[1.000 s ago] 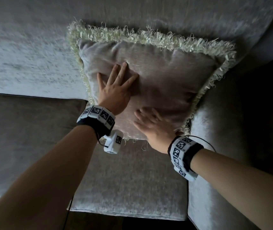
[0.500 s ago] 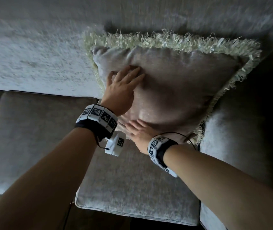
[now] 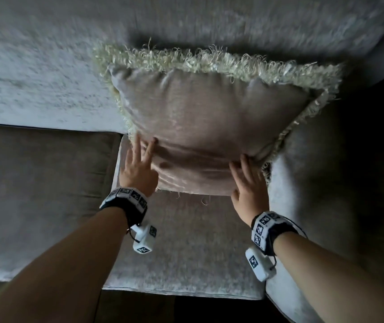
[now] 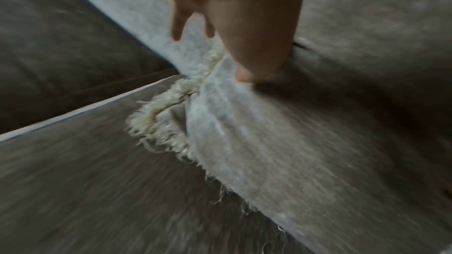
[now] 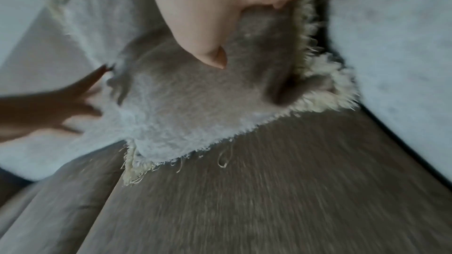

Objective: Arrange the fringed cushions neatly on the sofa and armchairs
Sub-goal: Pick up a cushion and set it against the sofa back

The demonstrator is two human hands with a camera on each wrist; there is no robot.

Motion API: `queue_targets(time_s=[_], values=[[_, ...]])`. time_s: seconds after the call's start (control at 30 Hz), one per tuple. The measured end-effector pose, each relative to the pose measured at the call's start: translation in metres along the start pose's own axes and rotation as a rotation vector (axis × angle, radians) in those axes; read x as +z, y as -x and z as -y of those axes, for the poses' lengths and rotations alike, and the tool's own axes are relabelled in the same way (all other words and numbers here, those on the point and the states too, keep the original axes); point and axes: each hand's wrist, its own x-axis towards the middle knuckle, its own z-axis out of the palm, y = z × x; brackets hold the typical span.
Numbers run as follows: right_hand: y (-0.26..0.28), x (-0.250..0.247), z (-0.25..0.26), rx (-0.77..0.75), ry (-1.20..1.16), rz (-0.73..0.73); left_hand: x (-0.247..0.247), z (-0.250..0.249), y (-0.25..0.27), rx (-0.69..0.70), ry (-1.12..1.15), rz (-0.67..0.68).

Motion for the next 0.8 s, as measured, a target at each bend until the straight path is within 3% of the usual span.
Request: queue_targets(time_s=[0.07, 0.13, 0.17, 0.37, 0.53, 0.8], values=[[0.021, -0.005, -0.010, 0.250, -0.031, 0.066, 0.012, 0.020, 0.011, -0.167, 0.044, 0.180], [0.039, -0.009, -0.018, 0.518, -0.065, 0.272, 0.014, 0.031, 0.022, -0.213, 0.027, 0.326], [0.047, -0.012, -0.019, 0.571, -0.085, 0.368, 0.012, 0.033, 0.027, -0.210, 0.022, 0.356], [0.034, -0.047, 0.003, 0.444, -0.247, 0.415, -0.023, -0.002, 0.047, -0.161, 0.117, 0.415], [0.018, -0.093, 0.031, 0.331, -0.323, 0.457, -0.070, -0.029, 0.085, -0.174, 0.174, 0.340], [0.019, -0.205, 0.081, 0.160, -0.436, 0.556, -0.156, -0.066, 0.184, -0.318, 0.240, 0.208]])
